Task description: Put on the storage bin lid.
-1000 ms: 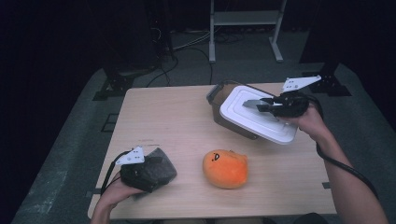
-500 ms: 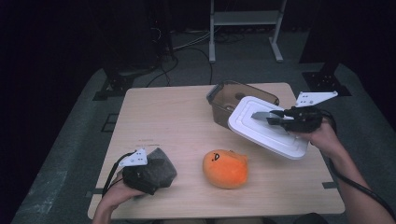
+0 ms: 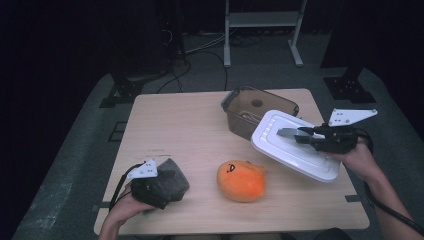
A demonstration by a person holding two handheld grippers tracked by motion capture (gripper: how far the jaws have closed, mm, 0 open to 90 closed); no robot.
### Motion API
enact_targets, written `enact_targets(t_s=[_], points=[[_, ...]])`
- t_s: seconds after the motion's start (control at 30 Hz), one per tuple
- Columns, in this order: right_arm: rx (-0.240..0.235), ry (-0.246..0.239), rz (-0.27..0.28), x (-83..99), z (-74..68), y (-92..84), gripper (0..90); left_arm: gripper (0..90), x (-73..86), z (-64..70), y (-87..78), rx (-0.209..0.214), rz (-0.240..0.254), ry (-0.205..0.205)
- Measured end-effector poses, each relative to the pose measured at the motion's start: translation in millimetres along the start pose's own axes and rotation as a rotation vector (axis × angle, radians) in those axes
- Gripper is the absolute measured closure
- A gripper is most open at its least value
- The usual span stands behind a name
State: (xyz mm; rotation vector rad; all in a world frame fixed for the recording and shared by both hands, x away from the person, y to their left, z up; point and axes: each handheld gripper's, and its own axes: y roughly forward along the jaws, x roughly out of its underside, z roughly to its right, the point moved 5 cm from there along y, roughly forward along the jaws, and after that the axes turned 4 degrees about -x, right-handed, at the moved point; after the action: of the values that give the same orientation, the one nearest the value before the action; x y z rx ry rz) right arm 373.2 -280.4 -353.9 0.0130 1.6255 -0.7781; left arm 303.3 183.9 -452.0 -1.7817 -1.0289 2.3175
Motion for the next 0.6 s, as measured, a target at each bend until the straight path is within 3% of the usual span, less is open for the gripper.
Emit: enact_targets(t_s=[0.6], points=[[0.014, -0.001, -0.007, 18.1, -12.8, -27.8, 65.4, 11.5, 1.3, 1.1, 0.6, 0.011, -0.008, -0.002]])
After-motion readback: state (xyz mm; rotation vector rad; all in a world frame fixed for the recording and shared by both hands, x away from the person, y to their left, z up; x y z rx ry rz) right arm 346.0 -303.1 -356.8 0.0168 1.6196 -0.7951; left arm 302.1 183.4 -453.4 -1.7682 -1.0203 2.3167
